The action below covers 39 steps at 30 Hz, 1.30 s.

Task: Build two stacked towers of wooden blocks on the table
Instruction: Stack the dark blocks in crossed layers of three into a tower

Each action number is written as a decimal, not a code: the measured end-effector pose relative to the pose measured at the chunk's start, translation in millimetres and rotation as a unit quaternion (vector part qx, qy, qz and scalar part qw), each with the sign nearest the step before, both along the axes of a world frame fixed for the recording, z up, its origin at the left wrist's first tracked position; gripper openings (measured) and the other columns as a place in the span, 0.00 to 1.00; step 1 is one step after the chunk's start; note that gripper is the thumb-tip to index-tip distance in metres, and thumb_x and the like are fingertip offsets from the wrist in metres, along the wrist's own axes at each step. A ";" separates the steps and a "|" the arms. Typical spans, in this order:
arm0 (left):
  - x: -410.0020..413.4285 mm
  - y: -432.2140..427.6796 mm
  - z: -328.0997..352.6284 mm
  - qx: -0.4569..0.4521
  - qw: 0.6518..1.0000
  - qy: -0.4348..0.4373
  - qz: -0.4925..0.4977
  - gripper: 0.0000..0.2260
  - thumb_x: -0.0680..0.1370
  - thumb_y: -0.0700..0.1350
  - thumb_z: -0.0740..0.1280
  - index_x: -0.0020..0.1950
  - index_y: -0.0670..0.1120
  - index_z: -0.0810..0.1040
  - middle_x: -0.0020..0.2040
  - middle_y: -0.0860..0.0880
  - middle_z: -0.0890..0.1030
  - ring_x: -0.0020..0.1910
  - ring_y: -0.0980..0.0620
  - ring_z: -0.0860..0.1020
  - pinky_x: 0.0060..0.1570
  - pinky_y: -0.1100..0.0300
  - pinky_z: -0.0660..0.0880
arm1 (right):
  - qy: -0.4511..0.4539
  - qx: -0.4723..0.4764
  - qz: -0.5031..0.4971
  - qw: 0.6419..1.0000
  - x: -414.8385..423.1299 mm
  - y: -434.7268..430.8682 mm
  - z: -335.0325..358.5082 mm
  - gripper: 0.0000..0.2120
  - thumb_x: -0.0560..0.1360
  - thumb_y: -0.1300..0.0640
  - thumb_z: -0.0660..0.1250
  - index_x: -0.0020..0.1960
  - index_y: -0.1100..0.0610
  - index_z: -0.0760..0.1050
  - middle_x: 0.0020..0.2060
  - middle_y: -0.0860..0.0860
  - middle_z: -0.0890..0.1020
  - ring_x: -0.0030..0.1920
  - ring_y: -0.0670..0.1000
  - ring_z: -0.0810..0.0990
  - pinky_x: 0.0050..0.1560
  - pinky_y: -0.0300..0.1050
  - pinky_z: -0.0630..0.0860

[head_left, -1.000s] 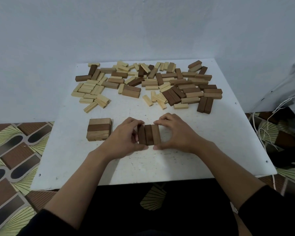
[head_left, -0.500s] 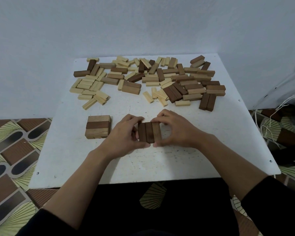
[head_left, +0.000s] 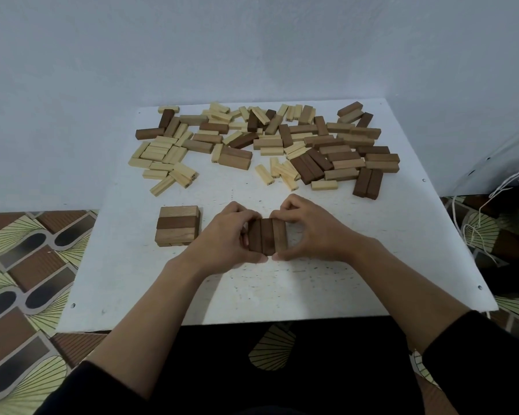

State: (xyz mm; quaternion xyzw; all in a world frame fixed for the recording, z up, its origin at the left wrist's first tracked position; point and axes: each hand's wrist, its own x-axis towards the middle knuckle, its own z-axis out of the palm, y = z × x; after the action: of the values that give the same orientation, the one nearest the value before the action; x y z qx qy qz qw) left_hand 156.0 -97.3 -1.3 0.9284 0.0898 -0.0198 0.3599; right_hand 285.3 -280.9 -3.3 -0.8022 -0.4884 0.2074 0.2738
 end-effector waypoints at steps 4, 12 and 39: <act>1.1 1.4 1.0 0.002 1.000 0.003 -0.016 0.28 0.65 0.51 0.83 0.62 0.50 0.78 0.55 0.54 0.72 0.45 0.57 0.76 0.48 0.60 0.76 | 0.002 -0.001 -0.002 1.000 -1.0 0.9 -0.1 0.28 0.64 0.40 0.81 0.59 0.49 0.79 0.52 0.45 0.70 0.55 0.47 0.69 0.56 0.48 0.73; 4.8 2.4 4.2 0.010 0.999 0.010 -0.037 0.28 0.64 0.52 0.83 0.60 0.49 0.79 0.55 0.53 0.73 0.47 0.56 0.76 0.51 0.55 0.78 | 0.002 -0.003 -0.007 1.000 -2.5 0.5 1.9 0.29 0.63 0.40 0.81 0.59 0.50 0.80 0.53 0.43 0.71 0.56 0.46 0.69 0.58 0.50 0.73; -50.9 136.6 59.2 0.098 0.995 -0.015 -0.018 0.30 0.62 0.56 0.83 0.62 0.53 0.80 0.53 0.57 0.74 0.53 0.59 0.71 0.50 0.69 0.67 | -0.089 0.011 0.029 0.996 -48.3 133.4 45.3 0.33 0.66 0.35 0.77 0.65 0.50 0.77 0.55 0.44 0.70 0.55 0.47 0.66 0.58 0.55 0.68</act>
State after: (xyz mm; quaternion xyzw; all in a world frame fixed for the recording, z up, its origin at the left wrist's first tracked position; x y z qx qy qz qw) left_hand 105.2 39.3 58.0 0.9610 0.0694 -0.0035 0.2678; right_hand 237.0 -147.5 42.0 -0.7999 -0.5364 0.1376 0.2316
